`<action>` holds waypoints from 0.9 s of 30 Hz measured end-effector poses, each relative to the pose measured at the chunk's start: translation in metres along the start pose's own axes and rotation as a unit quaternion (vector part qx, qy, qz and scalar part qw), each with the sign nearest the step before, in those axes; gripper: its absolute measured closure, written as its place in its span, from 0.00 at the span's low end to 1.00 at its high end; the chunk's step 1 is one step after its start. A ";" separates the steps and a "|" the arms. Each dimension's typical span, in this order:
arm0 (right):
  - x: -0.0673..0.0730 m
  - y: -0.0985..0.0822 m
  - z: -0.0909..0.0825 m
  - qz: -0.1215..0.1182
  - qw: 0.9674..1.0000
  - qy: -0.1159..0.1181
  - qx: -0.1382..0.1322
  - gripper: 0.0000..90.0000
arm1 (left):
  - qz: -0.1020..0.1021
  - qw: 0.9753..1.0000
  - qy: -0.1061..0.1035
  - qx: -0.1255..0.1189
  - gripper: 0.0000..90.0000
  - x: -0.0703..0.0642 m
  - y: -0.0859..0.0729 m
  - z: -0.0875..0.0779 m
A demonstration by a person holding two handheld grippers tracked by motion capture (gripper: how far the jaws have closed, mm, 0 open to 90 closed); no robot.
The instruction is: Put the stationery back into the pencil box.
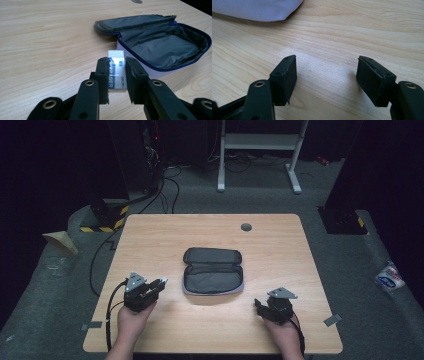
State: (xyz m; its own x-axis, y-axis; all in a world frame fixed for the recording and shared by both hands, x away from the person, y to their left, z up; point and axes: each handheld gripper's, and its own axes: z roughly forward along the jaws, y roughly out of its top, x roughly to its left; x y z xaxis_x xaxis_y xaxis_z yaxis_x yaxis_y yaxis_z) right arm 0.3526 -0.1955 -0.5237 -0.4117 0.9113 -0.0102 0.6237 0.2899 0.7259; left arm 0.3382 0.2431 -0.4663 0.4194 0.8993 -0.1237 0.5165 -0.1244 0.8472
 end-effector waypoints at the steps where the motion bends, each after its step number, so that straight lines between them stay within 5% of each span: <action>1: 0.000 0.000 0.000 0.000 1.000 0.000 0.000 0.36 | 0.001 1.000 -0.001 0.002 0.81 0.000 0.001 0.000; 27: 0.001 0.000 0.000 0.001 1.000 -0.003 -0.001 0.36 | 0.014 0.999 -0.032 -0.003 0.81 -0.022 0.024 0.015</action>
State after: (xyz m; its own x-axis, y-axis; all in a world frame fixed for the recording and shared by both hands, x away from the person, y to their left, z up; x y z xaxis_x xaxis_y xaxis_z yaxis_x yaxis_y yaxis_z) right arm 0.3520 -0.1950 -0.5238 -0.4061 0.9138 -0.0121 0.6241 0.2870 0.7267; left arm 0.3526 0.2138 -0.4516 0.4807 0.8666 -0.1337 0.5002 -0.1458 0.8536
